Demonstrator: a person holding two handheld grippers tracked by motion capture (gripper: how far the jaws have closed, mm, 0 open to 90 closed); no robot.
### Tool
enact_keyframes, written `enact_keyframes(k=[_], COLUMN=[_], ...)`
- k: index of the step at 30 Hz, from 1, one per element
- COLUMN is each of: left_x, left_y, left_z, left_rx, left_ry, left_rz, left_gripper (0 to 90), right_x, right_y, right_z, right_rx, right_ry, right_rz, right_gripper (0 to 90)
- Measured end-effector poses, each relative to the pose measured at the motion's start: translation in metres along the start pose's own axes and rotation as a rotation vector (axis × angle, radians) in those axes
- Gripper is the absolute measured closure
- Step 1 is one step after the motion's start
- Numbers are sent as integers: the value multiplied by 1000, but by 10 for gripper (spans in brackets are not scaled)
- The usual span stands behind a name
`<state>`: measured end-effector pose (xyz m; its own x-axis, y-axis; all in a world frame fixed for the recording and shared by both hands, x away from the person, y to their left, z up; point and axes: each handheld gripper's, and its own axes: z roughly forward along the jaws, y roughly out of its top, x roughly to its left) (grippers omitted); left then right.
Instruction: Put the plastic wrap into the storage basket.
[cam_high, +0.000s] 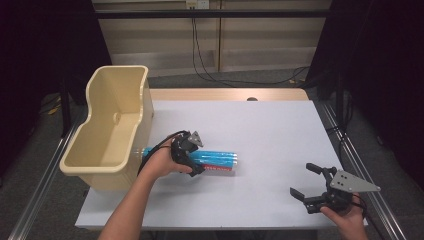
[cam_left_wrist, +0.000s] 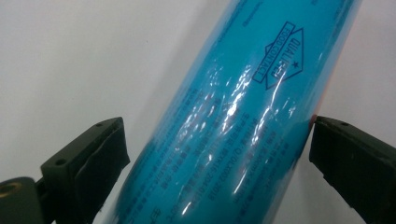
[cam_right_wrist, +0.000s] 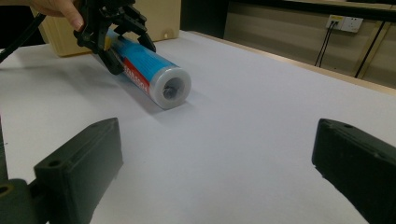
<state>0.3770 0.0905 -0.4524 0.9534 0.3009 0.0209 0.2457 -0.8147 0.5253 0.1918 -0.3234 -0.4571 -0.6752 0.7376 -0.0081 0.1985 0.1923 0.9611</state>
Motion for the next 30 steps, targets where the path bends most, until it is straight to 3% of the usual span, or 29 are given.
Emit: enact_keyframes(k=[12, 16, 20, 30], left_x=[3, 1, 1, -2], left_y=[1, 2, 2, 3], left_z=[4, 8, 9, 9], left_rx=[19, 45, 56, 93], left_ry=[4, 38, 39, 44], left_rz=[38, 75, 82, 125], left_gripper=[37, 36, 35, 101], right_x=[0, 0, 0, 0], right_y=[0, 0, 0, 0], right_z=[1, 1, 0, 1], right_rx=[5, 7, 8, 8], right_ry=[4, 5, 3, 6], right_rz=[-5, -7, -7, -8], right_gripper=[15, 14, 15, 14])
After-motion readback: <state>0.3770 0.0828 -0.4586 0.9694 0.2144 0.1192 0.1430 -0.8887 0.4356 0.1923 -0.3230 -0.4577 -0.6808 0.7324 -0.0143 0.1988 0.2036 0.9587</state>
